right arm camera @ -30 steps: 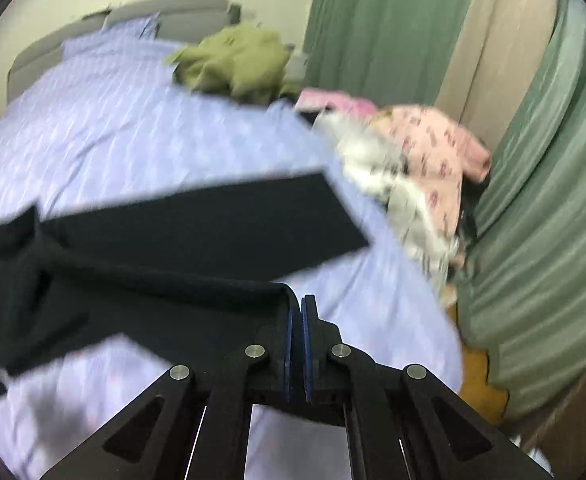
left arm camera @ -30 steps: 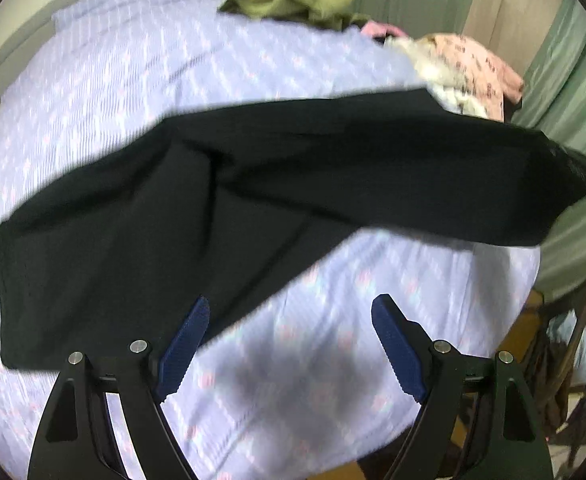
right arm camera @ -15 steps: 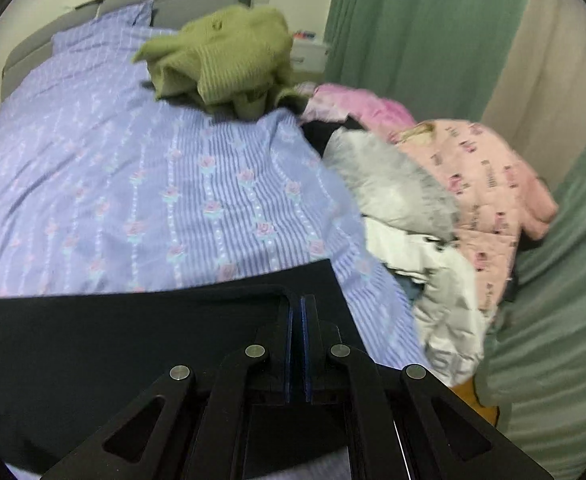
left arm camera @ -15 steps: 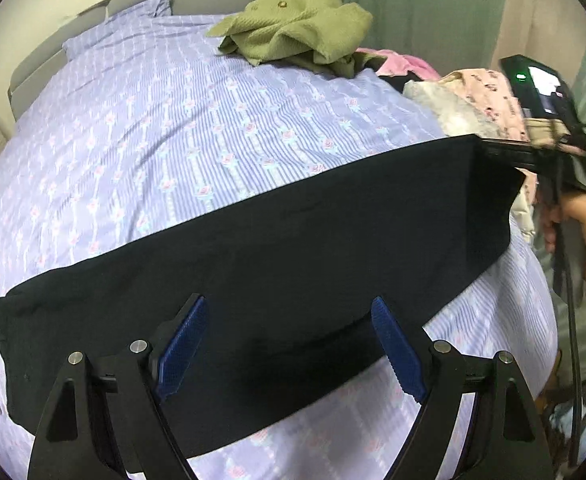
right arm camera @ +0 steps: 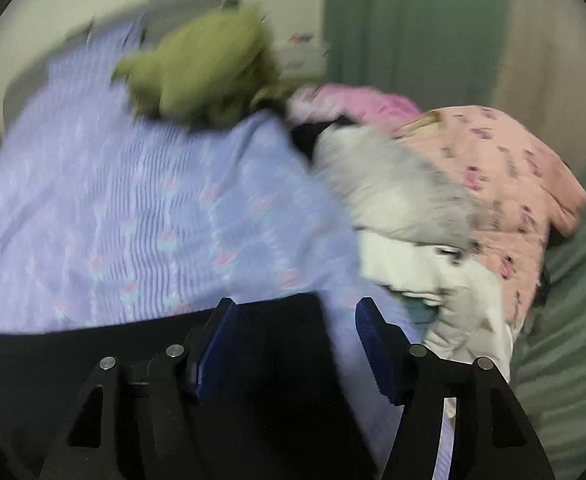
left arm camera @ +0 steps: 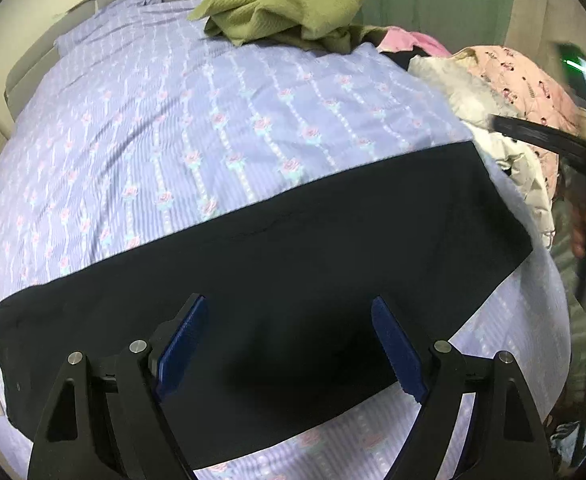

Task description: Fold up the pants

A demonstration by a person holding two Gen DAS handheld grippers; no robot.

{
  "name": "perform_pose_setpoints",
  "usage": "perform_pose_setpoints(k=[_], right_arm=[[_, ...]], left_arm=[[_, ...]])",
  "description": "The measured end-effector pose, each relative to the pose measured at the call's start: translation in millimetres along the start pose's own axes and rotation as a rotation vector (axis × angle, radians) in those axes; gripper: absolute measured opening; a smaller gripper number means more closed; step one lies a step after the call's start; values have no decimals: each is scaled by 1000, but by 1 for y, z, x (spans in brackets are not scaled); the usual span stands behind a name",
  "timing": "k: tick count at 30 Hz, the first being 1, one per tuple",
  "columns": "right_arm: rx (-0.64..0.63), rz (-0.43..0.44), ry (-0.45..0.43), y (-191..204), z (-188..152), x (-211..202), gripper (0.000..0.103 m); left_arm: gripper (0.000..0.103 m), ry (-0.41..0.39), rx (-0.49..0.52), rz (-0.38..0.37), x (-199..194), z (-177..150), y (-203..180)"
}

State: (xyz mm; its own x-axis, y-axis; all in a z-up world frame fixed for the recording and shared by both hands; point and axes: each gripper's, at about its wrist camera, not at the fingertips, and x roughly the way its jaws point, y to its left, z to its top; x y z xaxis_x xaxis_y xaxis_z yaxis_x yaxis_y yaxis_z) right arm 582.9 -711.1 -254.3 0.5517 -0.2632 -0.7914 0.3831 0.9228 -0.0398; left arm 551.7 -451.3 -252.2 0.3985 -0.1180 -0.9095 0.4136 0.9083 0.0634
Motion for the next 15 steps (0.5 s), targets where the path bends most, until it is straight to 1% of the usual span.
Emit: perform_pose_setpoints(k=[1,3,6,8,10,11,12,15], right_arm=[[38,22,-11,-16,-8,-15,62],[84,36,-1,-38,-25,-30,62],[122,47,63,-62,-62,-41,62],[133,65,99,-69,-82,-41,60],[153,85,148,-75,-102,-33,55],[171,99,167,-79,-108,-30,51],[207,126,187,-82,-116,-24,49],[260,170,211,-83,-127,-9,48]], left_arm=[[84,-4,2,-4,0,3,-4],[84,-15,9,-28,-1,10,-15],[84,-18,43,-51,0,14,-34],[84,-16,83,-54,3,15,-49],[84,-7,118,-63,5,11,-62],[84,-1,131,-68,7,10,-68],[84,4,141,-69,8,8,-72],[84,28,154,-70,13,4,-80]])
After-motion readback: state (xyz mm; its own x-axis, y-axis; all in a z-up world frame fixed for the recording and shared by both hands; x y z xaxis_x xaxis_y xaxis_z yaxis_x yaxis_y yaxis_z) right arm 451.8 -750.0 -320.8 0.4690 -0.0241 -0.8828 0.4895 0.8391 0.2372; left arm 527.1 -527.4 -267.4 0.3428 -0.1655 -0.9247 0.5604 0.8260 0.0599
